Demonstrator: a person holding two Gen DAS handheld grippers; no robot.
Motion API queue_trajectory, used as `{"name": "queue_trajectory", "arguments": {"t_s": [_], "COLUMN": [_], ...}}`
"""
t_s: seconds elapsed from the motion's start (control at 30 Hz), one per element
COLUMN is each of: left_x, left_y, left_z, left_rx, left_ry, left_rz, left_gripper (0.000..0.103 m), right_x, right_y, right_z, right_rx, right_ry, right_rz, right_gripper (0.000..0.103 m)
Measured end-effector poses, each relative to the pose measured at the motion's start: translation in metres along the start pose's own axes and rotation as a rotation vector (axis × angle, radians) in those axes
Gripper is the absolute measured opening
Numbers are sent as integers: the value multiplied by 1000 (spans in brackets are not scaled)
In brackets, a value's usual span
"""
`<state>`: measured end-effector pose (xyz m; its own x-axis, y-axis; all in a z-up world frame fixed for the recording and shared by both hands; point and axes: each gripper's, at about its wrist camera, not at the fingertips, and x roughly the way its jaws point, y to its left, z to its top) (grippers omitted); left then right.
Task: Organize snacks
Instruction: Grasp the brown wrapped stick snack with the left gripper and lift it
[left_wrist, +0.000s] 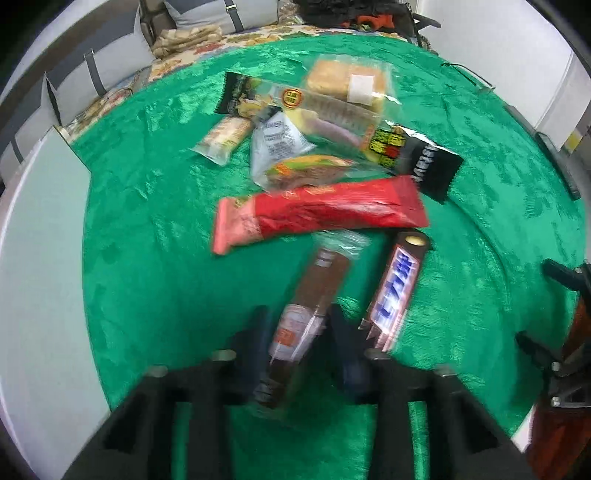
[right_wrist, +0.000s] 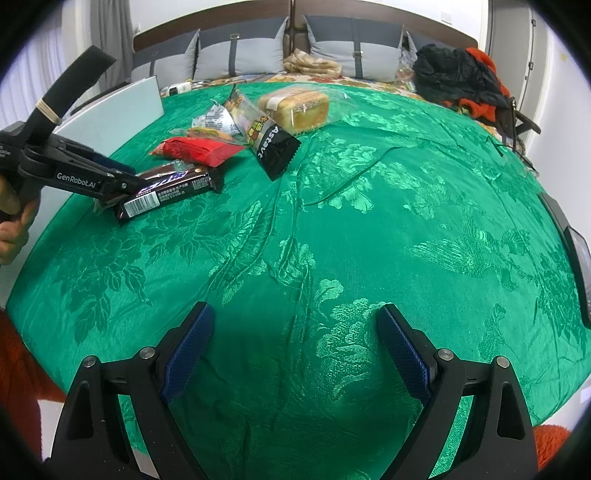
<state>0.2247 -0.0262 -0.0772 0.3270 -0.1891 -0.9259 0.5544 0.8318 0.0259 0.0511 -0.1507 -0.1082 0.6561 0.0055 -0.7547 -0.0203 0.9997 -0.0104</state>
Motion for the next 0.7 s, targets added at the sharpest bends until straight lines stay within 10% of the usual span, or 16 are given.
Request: {"name": "queue_trajectory", "arguments": {"t_s": [0.4, 0.5, 0.63, 0.7], "left_x": [-42, -43, -38, -35], "left_y": [13, 12, -1, -6], "left_z": [-107, -113, -105, -107], "left_rx": [-519, -514, -450, -425], "left_ry": [-110, -149, -138, -147], "left_rz": [45, 16, 91, 140], "left_gripper": [20, 33, 82, 83], "right_x": [-1, -1, -1, -1], "right_y": [0, -1, -1, -1], "right_z": [0, -1, -1, -1], "right_rx": [-2, -1, -2, -1], "right_ry": [-1, -3, -5, -7], "right_rz": [1, 1, 1, 0], "right_gripper": [93, 93, 93, 93]}}
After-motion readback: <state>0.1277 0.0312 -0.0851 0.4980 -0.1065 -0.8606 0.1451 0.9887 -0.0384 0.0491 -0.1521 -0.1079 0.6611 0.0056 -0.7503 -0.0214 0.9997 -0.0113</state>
